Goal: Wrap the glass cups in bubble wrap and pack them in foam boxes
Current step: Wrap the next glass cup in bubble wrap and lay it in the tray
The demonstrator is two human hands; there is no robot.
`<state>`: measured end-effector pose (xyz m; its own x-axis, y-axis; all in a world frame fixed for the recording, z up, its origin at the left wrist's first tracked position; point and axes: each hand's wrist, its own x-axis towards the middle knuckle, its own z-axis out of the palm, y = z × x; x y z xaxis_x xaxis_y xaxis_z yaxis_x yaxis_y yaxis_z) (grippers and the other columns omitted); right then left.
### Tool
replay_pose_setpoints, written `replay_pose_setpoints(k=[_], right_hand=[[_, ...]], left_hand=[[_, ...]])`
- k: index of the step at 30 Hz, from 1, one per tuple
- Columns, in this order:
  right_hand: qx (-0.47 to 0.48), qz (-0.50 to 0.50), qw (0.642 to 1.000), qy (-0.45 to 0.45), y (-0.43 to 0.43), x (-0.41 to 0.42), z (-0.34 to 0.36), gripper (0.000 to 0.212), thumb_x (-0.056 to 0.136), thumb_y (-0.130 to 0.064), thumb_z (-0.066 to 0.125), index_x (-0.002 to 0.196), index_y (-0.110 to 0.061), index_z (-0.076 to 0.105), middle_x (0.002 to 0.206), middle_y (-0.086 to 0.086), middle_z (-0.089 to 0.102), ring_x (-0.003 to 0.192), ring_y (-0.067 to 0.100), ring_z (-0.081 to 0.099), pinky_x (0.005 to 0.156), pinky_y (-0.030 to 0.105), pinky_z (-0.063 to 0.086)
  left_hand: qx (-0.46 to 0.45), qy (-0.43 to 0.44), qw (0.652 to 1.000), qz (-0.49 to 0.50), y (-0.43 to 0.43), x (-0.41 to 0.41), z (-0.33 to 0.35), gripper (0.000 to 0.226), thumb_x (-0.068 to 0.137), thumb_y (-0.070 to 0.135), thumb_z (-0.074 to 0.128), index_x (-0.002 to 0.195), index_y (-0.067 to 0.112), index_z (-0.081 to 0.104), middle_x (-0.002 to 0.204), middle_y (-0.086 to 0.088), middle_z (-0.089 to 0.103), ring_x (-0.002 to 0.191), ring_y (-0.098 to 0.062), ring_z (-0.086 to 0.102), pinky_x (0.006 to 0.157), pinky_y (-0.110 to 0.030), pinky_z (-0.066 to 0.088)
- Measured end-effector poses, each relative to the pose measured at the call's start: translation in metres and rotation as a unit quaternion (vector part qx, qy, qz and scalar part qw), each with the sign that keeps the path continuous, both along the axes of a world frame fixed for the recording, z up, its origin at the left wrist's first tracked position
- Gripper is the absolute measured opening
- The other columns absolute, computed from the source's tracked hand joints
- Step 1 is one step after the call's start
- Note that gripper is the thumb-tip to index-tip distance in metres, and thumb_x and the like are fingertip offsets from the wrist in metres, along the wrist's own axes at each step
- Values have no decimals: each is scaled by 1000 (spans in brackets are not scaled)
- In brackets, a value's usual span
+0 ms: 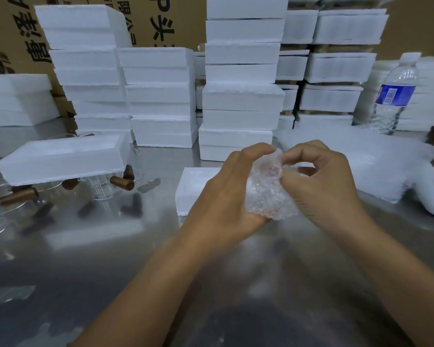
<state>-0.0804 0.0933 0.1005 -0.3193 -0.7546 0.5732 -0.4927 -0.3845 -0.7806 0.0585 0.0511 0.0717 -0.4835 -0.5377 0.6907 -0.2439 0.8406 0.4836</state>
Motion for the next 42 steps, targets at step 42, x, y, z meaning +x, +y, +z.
replay_pose_setpoints(k=[42], right_hand=[[17,126,982,-139,-7,-6,-8,9,91,-20,55,95,-27,57,64,-9,68,73,7,64,77,30,52]], left_hand=[[280,232,931,-22,-4,7,14,46,60,56,69,74,16,52,77,0,61,75,-17,59,74,-36,48]])
